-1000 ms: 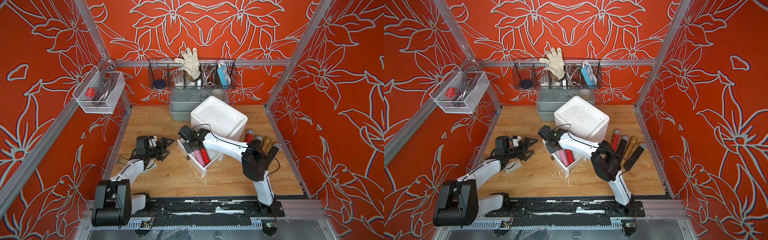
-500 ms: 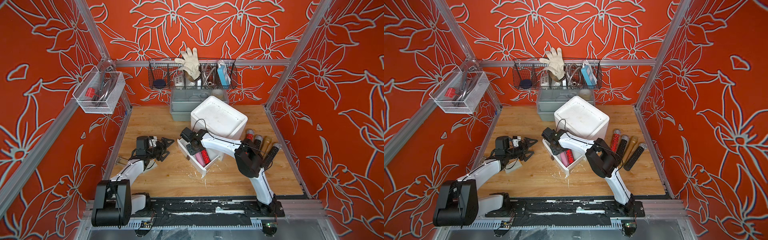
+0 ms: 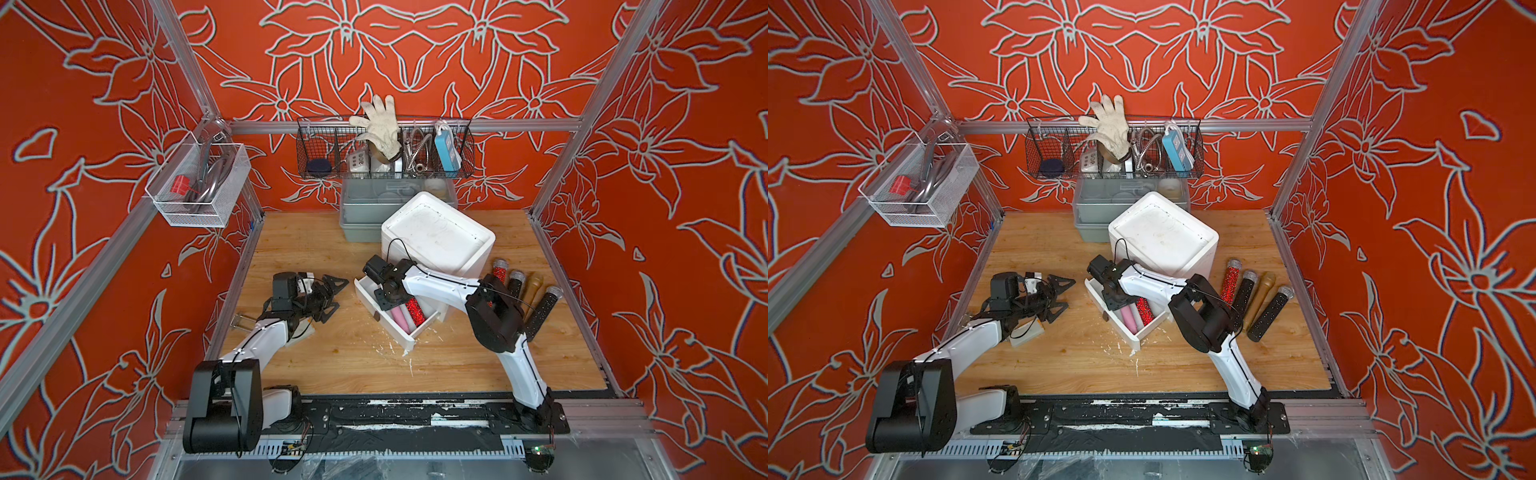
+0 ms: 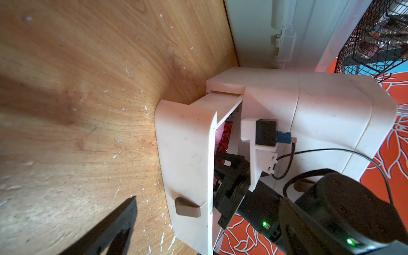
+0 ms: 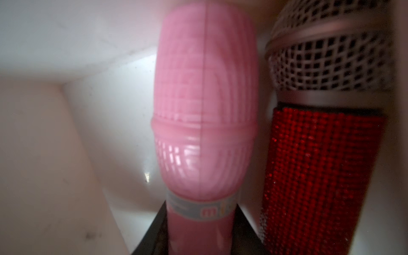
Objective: Take the microphone out of the drawer
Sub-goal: Pick up the microphone from the drawer.
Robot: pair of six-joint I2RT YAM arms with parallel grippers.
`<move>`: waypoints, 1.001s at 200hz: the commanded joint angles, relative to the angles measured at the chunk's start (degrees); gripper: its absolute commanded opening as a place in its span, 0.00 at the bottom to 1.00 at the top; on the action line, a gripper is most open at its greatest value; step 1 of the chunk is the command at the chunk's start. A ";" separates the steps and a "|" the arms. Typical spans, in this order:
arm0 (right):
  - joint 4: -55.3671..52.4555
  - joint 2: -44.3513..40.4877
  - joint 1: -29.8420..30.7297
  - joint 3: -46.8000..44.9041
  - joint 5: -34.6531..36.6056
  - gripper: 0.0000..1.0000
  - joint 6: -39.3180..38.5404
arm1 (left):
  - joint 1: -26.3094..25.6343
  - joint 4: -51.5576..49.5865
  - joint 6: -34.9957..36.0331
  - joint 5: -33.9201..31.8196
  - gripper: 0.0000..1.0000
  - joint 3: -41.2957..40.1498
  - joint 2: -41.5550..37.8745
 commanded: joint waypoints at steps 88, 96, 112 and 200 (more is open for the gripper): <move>3.57 -13.61 1.74 0.15 1.85 0.16 -9.93 | 0.33 -0.58 0.74 0.49 0.99 -0.15 -0.59; 3.05 -14.50 1.74 0.72 1.57 0.16 -9.76 | 0.33 -1.12 1.07 0.58 0.99 0.05 -0.56; 1.70 -16.80 1.74 1.96 1.64 0.15 -9.57 | 0.33 -3.18 2.22 0.96 0.99 1.01 -0.45; -3.76 -37.80 -6.01 -1.60 6.82 0.14 -10.08 | -3.03 -16.87 10.27 1.54 1.00 9.18 -1.88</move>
